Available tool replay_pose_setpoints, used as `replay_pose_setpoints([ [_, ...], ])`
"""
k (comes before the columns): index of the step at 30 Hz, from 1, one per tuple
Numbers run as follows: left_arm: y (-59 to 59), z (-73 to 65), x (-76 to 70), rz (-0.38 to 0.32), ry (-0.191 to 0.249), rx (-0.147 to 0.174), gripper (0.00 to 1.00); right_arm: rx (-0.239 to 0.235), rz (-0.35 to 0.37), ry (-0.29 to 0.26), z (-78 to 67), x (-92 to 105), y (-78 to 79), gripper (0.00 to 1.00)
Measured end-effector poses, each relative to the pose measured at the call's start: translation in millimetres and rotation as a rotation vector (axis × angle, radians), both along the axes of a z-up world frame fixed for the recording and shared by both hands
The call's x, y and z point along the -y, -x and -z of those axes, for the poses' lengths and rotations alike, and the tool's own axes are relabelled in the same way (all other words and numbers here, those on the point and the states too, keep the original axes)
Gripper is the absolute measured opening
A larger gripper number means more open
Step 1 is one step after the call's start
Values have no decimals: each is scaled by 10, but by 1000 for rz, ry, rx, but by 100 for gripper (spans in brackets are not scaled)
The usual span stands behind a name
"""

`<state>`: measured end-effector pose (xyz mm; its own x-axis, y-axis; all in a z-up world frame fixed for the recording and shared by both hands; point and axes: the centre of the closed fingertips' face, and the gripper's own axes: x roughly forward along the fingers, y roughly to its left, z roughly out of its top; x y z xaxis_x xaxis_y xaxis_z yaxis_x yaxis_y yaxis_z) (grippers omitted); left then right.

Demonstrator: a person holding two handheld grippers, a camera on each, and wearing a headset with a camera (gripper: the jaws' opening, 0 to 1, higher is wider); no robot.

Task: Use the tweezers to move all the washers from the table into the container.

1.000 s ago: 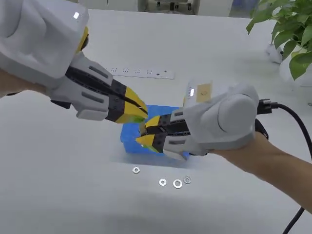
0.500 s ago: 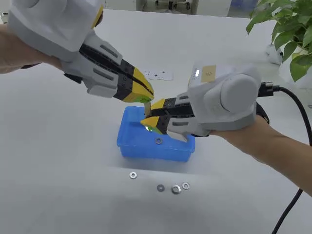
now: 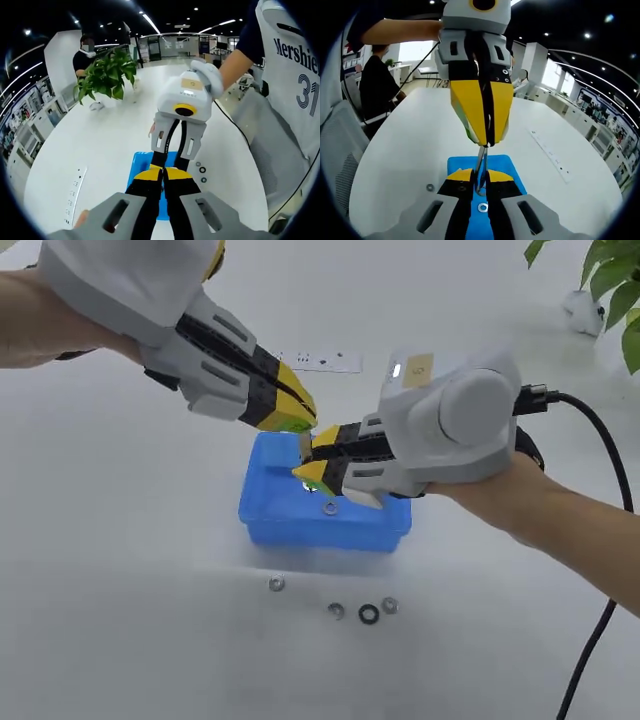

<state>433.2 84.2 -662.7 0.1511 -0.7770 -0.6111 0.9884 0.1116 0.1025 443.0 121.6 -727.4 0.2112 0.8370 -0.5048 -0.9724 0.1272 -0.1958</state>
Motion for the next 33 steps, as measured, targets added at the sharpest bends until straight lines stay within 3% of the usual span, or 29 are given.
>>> replay_pose_setpoints([
  [15,-95,315,-20,-11,-6,-45,5,-51,12,17,304,-12,-42,10],
  [33,-79,431,-2,-6,-13,-61,5,-67,15,33,429,-37,-35,11],
])
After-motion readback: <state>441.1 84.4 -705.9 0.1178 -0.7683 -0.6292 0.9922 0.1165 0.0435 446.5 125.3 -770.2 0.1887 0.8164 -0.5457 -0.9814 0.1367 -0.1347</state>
